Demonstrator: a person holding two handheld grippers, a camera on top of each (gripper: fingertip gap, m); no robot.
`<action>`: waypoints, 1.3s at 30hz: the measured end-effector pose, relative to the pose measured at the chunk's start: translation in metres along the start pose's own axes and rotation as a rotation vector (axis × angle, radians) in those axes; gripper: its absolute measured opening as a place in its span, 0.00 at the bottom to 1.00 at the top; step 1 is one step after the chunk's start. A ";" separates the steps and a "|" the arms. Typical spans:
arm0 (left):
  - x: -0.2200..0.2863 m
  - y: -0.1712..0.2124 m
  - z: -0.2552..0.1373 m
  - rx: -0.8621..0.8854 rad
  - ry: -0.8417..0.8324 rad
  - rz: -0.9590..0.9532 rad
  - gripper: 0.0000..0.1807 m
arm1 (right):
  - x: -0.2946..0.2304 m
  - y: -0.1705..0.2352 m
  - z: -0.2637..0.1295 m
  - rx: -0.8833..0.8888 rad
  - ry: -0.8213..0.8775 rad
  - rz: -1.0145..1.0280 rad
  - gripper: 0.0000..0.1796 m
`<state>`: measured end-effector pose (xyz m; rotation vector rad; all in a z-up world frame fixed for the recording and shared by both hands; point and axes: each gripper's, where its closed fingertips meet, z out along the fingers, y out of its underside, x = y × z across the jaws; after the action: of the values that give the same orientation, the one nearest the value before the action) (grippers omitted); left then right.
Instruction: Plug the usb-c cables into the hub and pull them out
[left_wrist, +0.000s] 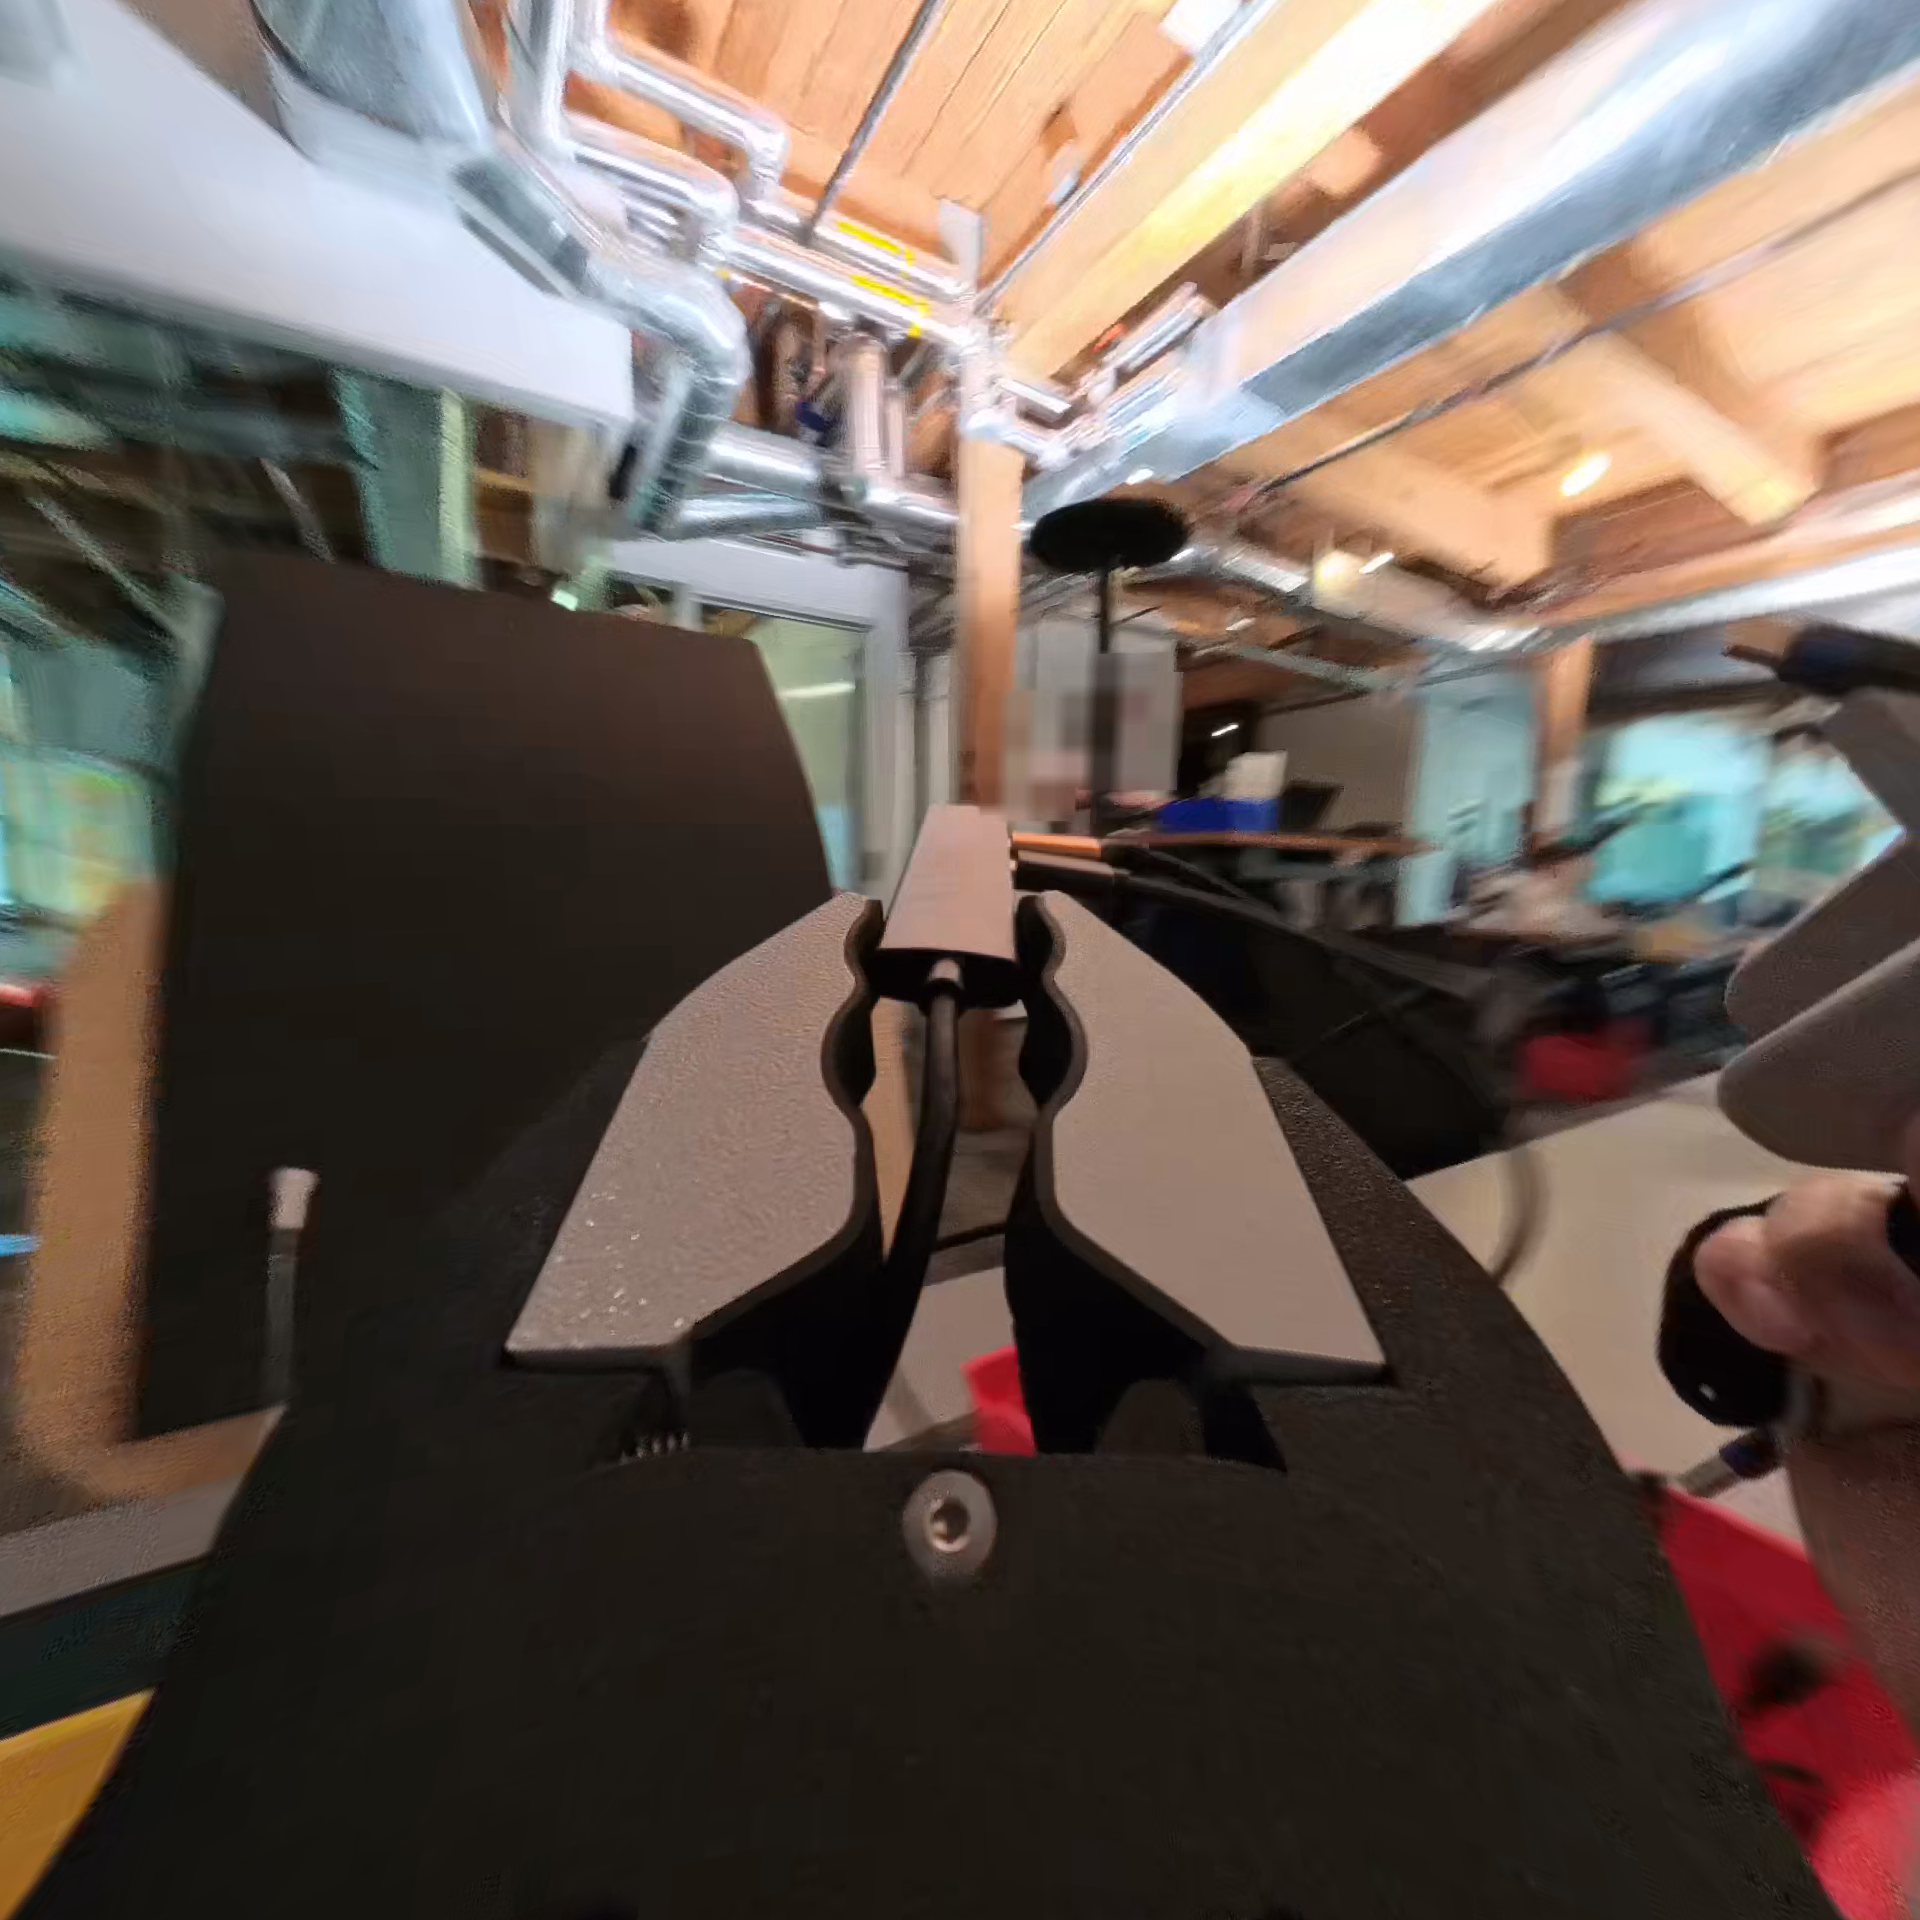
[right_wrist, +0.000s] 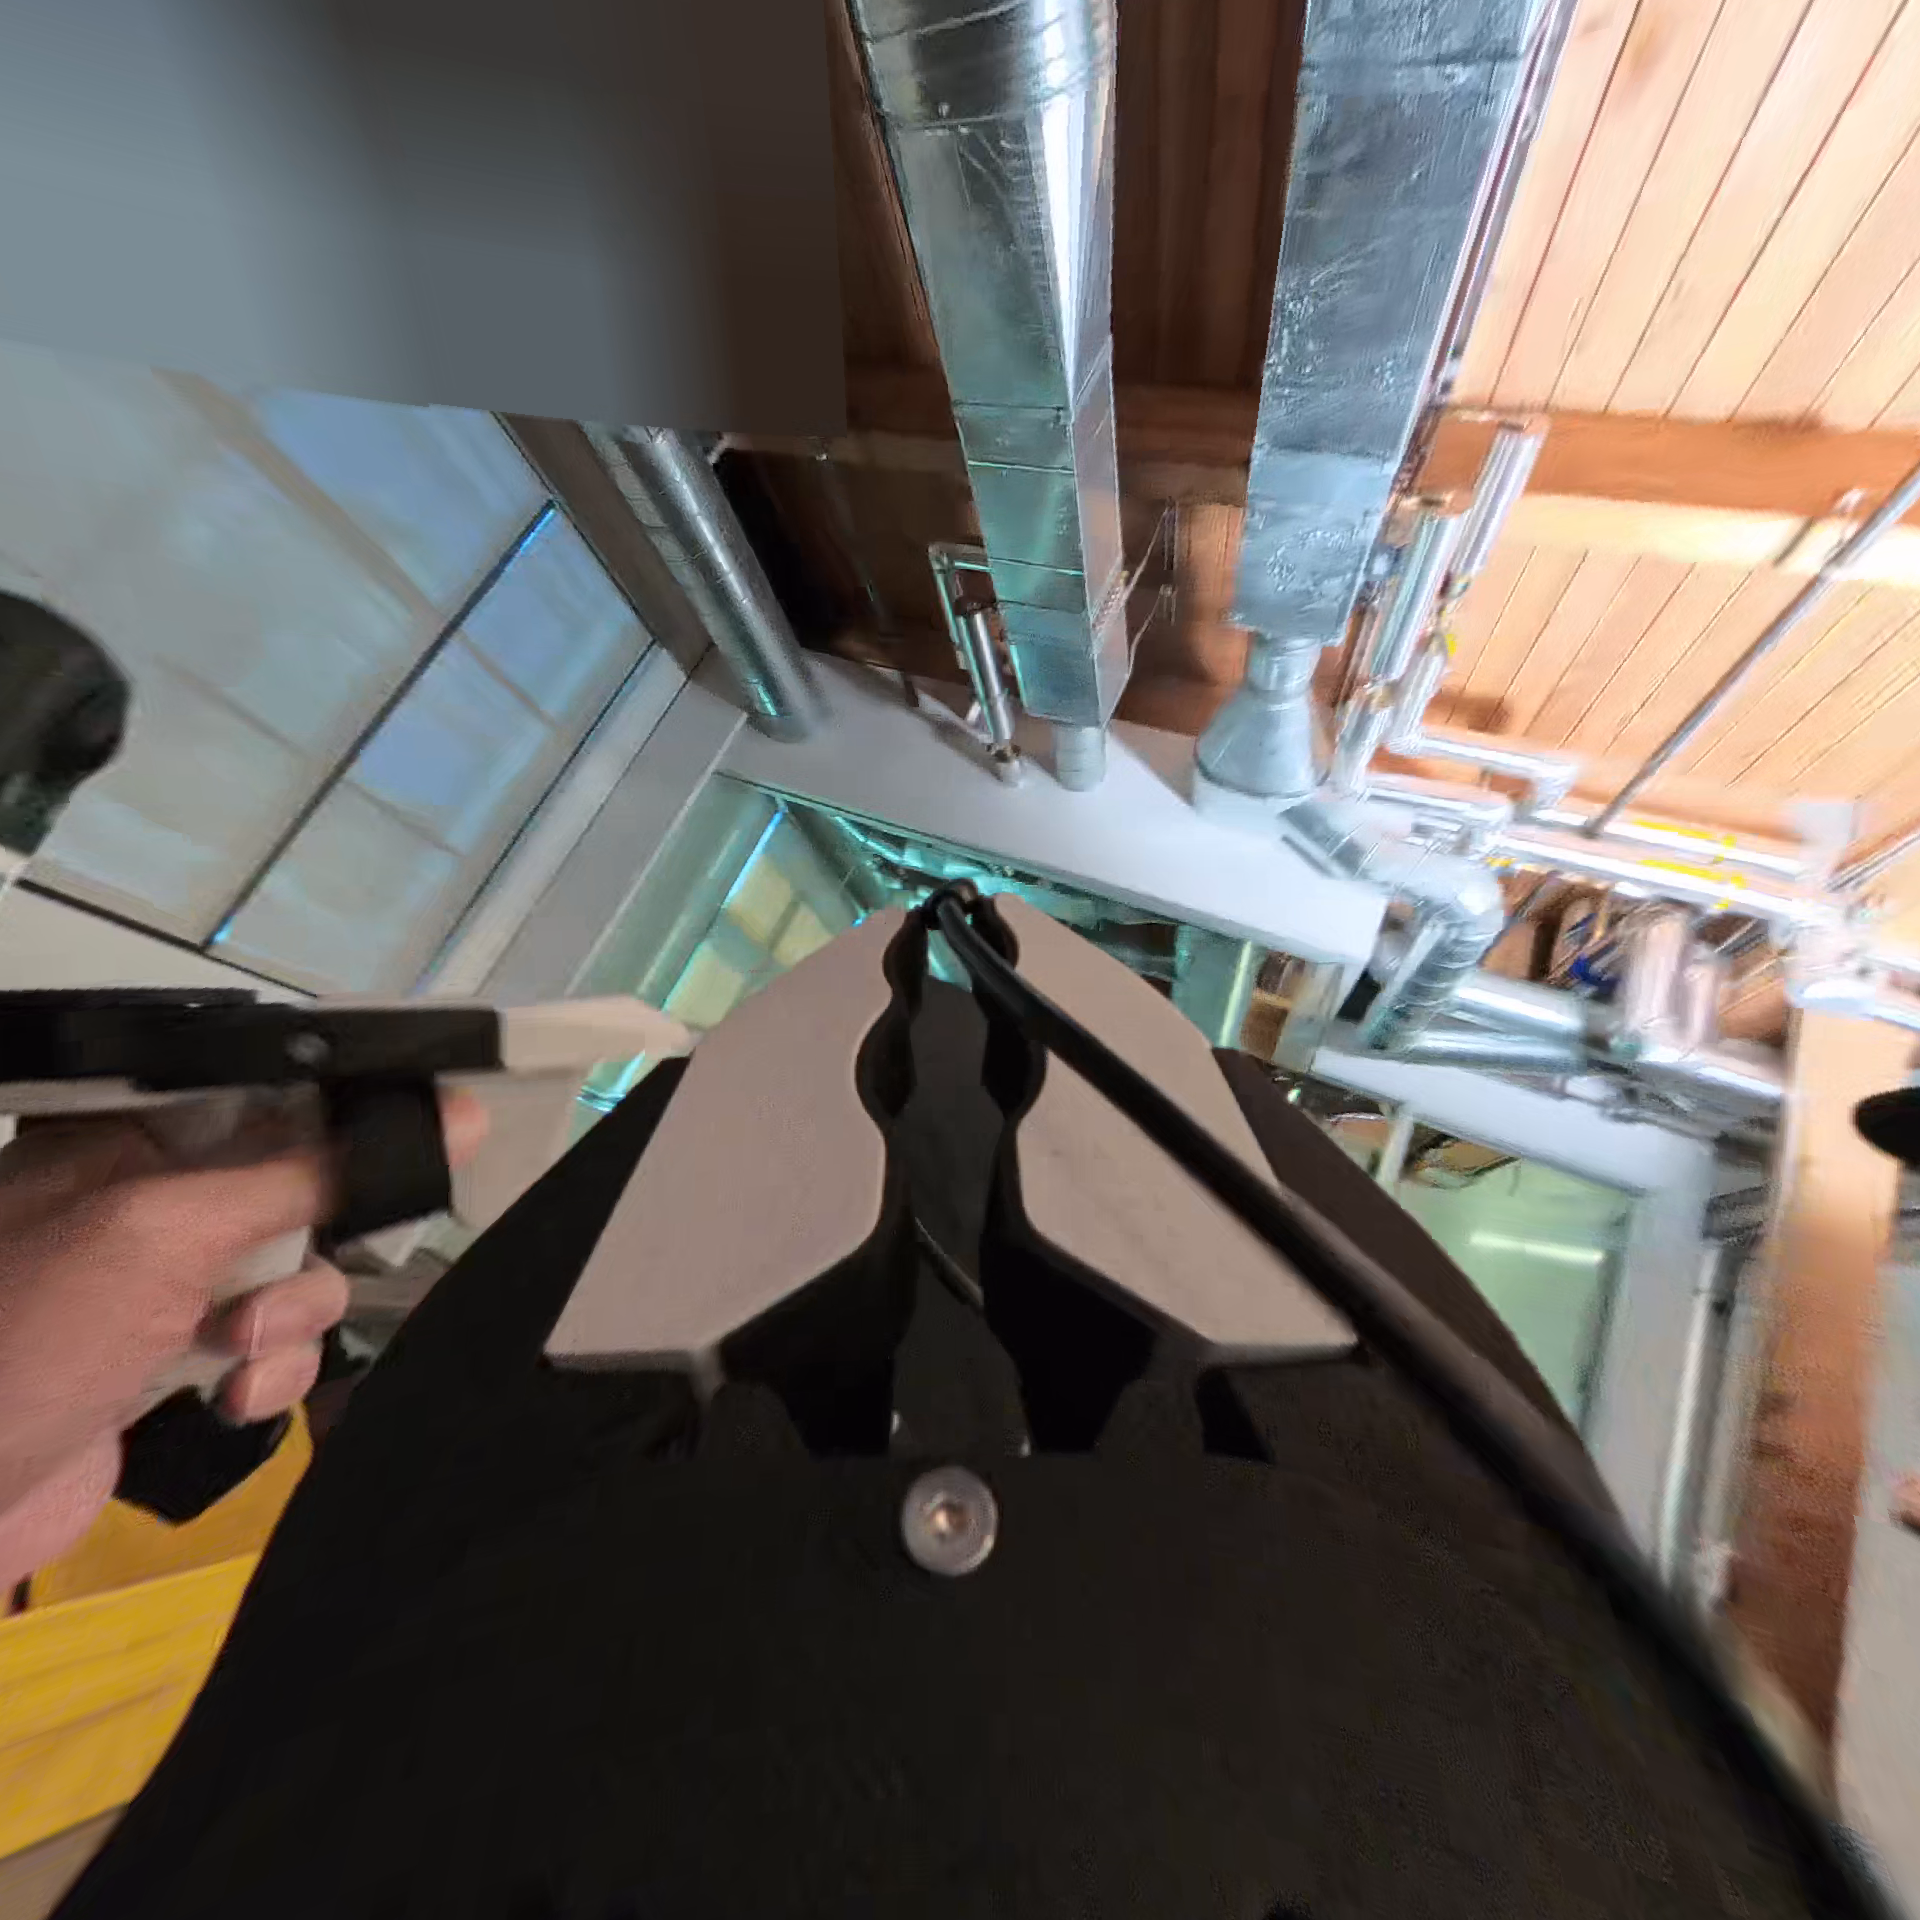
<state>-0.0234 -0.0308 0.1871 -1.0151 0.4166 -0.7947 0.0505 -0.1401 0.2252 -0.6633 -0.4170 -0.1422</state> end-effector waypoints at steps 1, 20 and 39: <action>-0.006 -0.010 -0.006 0.050 0.054 -0.077 0.13 | 0.002 0.004 0.001 -0.011 -0.025 0.053 0.05; -0.007 -0.034 -0.016 -0.024 0.073 0.052 0.13 | 0.054 0.133 -0.050 -0.386 -0.395 1.637 0.05; -0.013 -0.050 -0.026 0.005 0.135 -0.059 0.13 | -0.016 0.202 -0.228 -2.072 -0.386 1.387 0.17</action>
<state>-0.0677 -0.0510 0.2175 -0.9760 0.5020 -0.9198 0.1633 -0.1246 -0.0579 -2.8769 0.0829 1.0753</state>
